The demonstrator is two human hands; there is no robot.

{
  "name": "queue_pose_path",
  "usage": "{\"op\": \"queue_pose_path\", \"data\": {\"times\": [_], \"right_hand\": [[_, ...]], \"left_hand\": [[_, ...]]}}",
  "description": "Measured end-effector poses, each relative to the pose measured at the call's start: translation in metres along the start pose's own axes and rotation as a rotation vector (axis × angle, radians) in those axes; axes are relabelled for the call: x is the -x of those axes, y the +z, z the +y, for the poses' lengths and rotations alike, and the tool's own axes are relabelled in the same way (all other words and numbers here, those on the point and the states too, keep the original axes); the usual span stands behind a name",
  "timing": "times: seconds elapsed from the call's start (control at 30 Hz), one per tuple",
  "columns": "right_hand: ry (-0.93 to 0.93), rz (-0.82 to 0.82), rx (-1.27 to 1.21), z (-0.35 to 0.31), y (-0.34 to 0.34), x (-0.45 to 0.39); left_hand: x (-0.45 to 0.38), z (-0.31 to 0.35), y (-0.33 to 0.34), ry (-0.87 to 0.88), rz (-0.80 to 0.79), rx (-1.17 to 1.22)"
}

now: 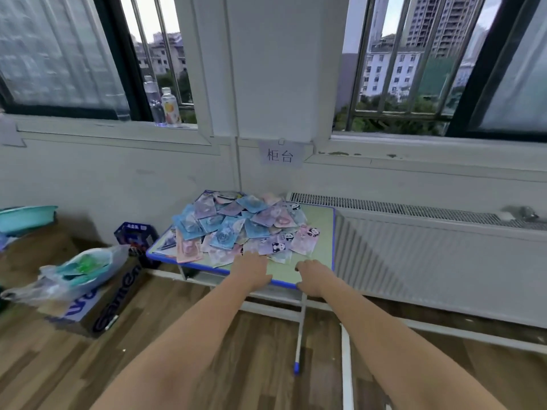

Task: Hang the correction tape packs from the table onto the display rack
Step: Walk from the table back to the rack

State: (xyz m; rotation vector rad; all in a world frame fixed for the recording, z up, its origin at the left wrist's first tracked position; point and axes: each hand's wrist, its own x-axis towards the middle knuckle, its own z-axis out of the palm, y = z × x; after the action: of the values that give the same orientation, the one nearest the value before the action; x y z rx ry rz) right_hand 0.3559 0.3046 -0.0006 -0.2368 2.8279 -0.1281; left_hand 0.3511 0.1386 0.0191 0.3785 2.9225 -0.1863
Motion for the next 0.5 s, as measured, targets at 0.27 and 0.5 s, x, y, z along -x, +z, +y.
{"op": "queue_pose_path", "data": {"times": [0.27,0.5], "right_hand": [[0.093,-0.106,-0.115,0.059,0.016,-0.132],[0.192,-0.118,-0.240,0.099,0.026,-0.221]], "left_hand": [[-0.128,-0.019,0.035,-0.019,-0.072,0.079],[-0.217,-0.028,0.065,-0.056,-0.093,0.142]]}}
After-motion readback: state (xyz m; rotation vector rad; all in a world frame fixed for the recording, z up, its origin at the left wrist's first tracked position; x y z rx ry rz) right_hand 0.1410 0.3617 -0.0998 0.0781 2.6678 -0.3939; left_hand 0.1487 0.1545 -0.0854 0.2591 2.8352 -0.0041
